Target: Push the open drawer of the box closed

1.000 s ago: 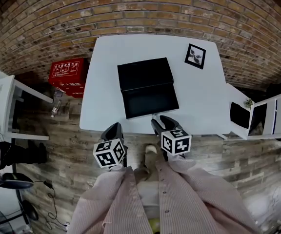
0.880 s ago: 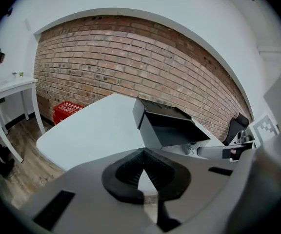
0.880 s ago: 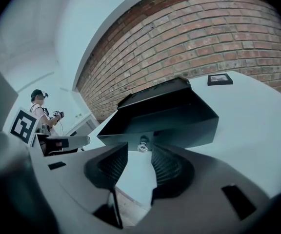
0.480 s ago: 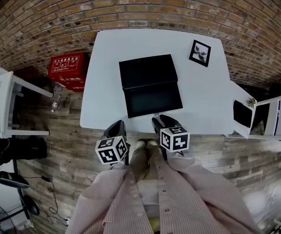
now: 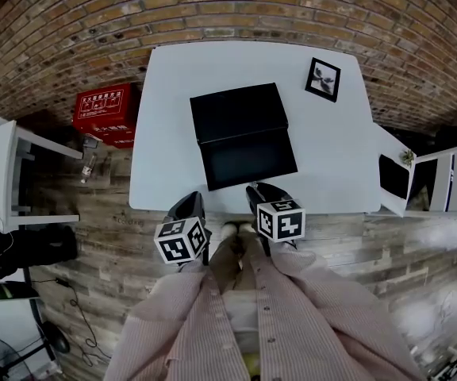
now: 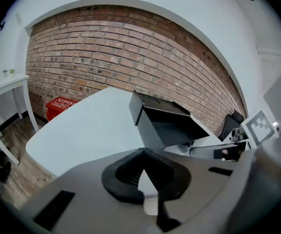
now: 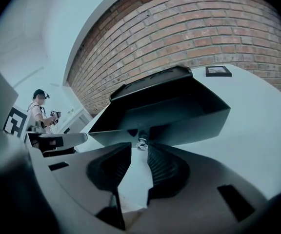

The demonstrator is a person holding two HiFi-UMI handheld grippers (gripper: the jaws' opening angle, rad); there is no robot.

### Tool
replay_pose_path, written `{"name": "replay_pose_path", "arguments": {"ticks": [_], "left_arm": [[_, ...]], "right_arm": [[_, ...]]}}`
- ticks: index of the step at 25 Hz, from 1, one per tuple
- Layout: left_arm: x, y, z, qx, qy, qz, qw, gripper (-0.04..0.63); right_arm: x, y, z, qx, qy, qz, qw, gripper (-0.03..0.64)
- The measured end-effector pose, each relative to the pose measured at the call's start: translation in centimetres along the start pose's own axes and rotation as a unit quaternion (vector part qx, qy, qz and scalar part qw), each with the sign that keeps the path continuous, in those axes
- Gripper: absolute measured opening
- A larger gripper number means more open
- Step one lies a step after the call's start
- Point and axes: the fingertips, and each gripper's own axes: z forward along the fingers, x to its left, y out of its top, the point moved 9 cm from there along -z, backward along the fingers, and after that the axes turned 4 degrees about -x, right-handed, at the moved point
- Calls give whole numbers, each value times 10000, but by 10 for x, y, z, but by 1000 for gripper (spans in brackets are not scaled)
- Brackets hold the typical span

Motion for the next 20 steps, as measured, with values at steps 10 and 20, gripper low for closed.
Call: {"name": "replay_pose_path", "arguments": {"ticks": [10,20], "left_arm": [[8,6,2,-34,38,3,10000,-5],[15,17,10,-78,-27,58,9999,-5]], "right_arm": [[0,5,0,14,-122,-80,9999,77],[2,16,5,-71,-203,-109,9997,75]]}}
